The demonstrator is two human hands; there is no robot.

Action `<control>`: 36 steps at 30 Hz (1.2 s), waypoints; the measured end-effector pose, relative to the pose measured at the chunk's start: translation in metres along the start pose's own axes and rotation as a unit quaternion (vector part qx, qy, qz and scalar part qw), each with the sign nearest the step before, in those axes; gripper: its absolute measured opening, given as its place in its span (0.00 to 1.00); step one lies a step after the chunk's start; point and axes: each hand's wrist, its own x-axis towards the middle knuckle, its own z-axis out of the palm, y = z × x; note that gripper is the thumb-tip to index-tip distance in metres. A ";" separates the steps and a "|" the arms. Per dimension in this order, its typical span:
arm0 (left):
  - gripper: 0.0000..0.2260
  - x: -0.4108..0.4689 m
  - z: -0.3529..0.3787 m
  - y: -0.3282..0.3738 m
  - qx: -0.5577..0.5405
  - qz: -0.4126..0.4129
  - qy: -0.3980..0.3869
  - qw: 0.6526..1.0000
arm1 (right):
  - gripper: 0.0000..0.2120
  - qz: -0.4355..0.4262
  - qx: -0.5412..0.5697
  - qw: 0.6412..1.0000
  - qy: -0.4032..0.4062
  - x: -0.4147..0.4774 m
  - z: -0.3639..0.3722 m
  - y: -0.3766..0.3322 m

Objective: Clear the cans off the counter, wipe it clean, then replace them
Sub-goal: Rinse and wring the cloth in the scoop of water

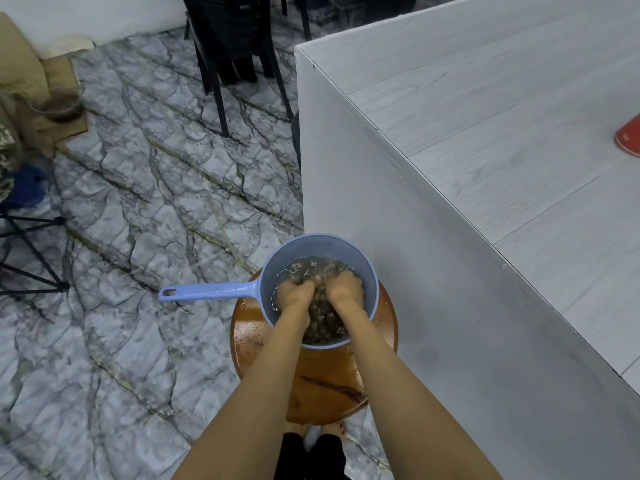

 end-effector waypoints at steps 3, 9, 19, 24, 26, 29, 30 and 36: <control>0.20 -0.003 -0.003 0.003 0.097 0.015 0.049 0.994 | 0.19 0.028 0.039 0.999 -0.024 0.002 0.002 0.001; 0.28 0.000 -0.002 0.005 0.095 0.007 0.056 0.994 | 0.24 -0.002 0.073 0.997 -0.028 -0.001 0.003 0.002; 0.26 0.001 -0.004 0.004 0.139 0.027 0.064 0.988 | 0.18 0.034 0.133 0.991 -0.006 0.006 0.001 0.001; 0.23 0.003 -0.003 0.006 0.053 0.007 -0.003 0.999 | 0.26 -0.034 0.146 0.989 -0.018 0.004 0.001 -0.001; 0.22 0.004 -0.005 0.007 0.046 0.009 -0.039 0.998 | 0.24 -0.038 0.134 0.990 -0.034 0.004 0.001 0.000; 0.18 0.006 -0.007 0.004 0.071 0.037 -0.009 0.997 | 0.17 -0.009 0.132 0.991 -0.020 0.007 0.002 0.002; 0.19 0.003 -0.008 0.004 0.085 0.041 0.008 0.996 | 0.15 0.004 0.134 0.991 -0.013 0.007 0.003 0.001; 0.23 -0.001 -0.004 0.009 0.019 -0.006 0.028 0.999 | 0.19 0.032 0.198 0.980 0.001 0.007 0.001 -0.002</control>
